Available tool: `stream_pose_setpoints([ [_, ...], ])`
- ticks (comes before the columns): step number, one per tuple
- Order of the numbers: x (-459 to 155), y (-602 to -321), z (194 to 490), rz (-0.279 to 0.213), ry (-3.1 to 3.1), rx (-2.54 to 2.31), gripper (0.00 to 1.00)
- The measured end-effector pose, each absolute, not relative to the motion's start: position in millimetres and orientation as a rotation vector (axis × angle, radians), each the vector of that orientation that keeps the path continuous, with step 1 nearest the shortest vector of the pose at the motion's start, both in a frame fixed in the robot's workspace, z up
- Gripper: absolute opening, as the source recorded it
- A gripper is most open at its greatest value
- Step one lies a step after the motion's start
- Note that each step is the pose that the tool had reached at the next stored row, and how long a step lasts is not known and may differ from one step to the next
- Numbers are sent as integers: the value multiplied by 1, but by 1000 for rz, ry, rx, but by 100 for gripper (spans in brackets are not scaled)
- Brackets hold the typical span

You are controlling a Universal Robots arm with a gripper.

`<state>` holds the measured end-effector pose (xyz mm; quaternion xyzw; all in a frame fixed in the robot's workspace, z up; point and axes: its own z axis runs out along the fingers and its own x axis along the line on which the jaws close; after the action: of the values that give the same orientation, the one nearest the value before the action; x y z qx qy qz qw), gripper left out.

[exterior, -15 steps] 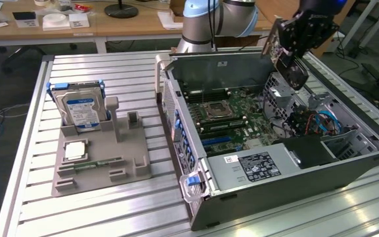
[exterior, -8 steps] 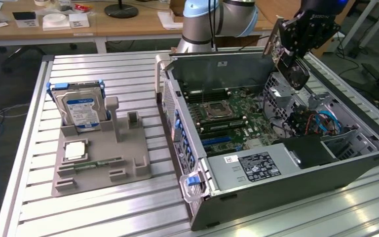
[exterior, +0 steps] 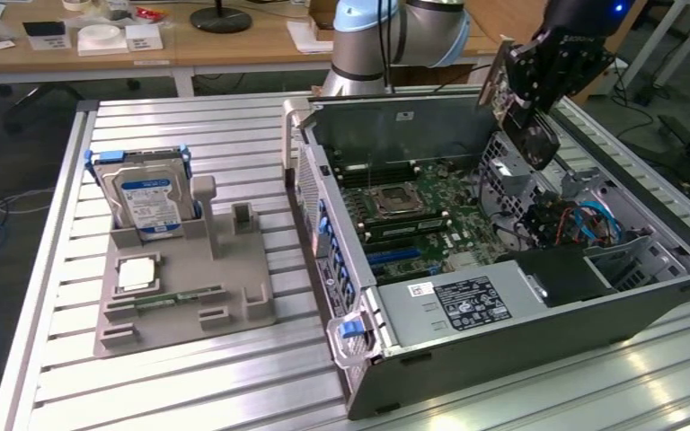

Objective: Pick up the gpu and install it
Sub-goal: 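Pick up the gpu and move the gpu toward the slot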

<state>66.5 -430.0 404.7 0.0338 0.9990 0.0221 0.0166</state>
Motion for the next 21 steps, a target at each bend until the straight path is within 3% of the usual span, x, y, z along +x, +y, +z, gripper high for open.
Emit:
stream_pose_setpoints([
  [21, 69, -430, 392, 69, 3106, 107, 27],
])
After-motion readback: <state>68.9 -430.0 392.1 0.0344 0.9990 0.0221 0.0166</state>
